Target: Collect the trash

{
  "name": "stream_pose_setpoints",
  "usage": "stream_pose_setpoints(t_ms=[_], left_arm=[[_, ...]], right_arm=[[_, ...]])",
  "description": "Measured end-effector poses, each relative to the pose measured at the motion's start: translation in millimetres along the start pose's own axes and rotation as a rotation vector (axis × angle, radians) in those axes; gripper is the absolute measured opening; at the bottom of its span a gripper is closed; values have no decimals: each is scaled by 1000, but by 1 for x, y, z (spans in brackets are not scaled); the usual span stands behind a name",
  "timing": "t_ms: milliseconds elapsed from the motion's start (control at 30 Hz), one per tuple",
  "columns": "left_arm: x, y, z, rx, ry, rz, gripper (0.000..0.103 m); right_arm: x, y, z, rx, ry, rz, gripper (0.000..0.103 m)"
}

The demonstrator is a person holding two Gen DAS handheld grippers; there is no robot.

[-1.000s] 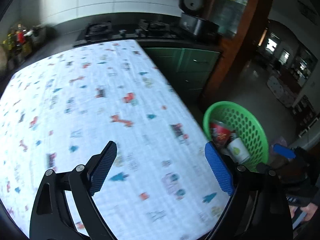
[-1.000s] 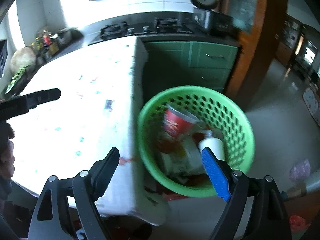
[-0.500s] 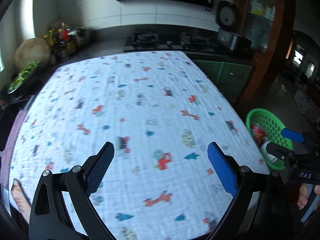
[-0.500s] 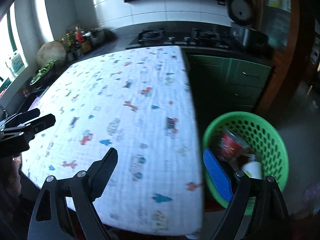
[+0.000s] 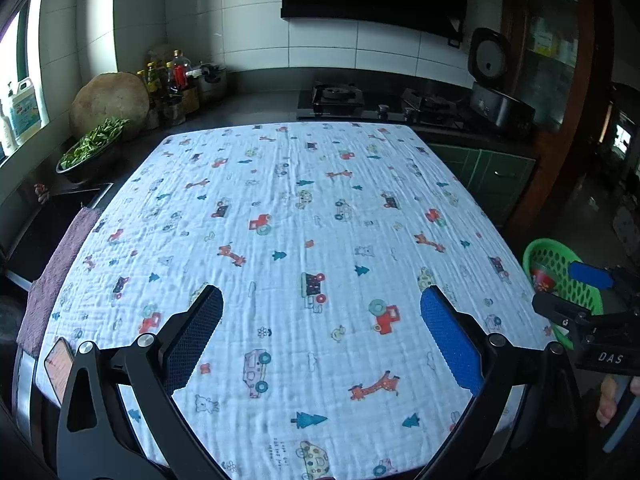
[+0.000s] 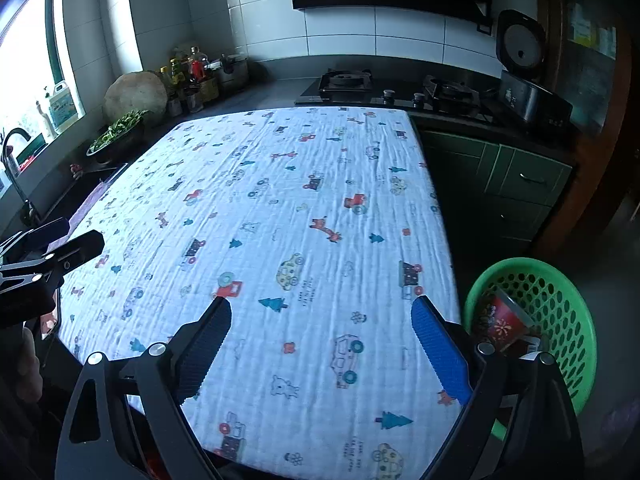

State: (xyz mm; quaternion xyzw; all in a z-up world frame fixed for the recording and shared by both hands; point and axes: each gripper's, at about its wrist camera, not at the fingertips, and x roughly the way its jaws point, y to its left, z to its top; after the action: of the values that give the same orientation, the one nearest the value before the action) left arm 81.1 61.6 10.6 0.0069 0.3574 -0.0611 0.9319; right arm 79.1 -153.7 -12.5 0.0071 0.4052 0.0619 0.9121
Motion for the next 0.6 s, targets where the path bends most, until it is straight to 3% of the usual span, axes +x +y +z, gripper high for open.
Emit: stream_pose_setpoints(t_ms=[233,600], left_arm=[[-9,9,-2,-33,-20,7,98],[-19,39,-18,-84,-14,82,98]], right_arm=[[-2,11,-1,-20,3,-1,89],[3,35,0,-75,10,28,90]])
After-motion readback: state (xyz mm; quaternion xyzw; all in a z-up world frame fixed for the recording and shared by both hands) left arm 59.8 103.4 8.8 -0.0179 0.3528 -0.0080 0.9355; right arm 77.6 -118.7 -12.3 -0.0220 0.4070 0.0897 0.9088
